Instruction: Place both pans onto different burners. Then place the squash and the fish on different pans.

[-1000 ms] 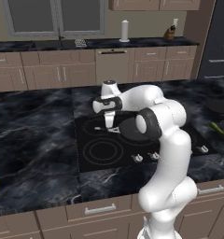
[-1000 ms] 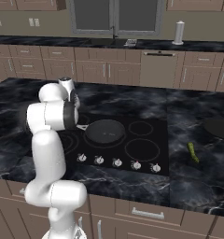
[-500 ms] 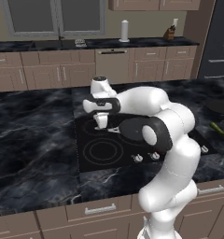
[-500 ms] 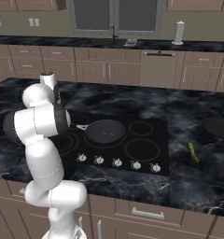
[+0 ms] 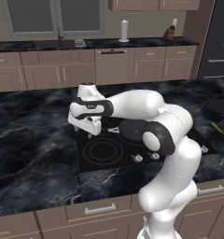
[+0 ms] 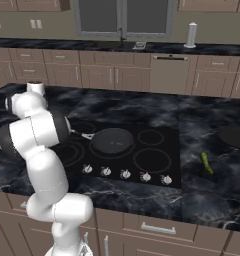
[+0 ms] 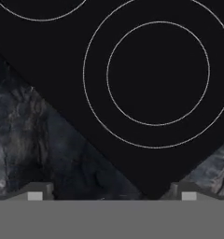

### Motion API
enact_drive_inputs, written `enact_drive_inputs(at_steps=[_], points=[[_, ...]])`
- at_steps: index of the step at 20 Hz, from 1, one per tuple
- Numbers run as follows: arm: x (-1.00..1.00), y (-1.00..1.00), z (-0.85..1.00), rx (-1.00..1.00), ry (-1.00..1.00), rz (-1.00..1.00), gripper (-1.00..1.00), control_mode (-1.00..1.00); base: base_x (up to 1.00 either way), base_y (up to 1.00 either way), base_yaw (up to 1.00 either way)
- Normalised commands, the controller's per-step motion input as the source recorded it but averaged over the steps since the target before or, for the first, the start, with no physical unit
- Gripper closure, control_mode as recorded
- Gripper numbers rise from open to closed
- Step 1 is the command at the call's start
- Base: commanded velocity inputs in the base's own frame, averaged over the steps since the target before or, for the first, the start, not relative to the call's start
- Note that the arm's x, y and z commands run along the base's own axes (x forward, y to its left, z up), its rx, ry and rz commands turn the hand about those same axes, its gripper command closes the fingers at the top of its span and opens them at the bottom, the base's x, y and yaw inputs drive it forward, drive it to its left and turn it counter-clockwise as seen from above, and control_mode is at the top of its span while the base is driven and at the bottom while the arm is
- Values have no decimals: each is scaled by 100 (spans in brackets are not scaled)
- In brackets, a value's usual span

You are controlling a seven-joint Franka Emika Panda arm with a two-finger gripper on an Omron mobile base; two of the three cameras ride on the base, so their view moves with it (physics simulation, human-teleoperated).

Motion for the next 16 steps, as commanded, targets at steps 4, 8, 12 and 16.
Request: enact_drive_inputs(at_steps=[4,8,12,16], points=[[-29,68,-3,0,6,81,-100,-100,0,0,0],[-42,93,0,0,12,67,-100,-100,0,0,0],[-73,98,0,0,6,51,-100,-100,0,0,0],[-64,62,0,2,-12,29,-100,-100,0,0,0]])
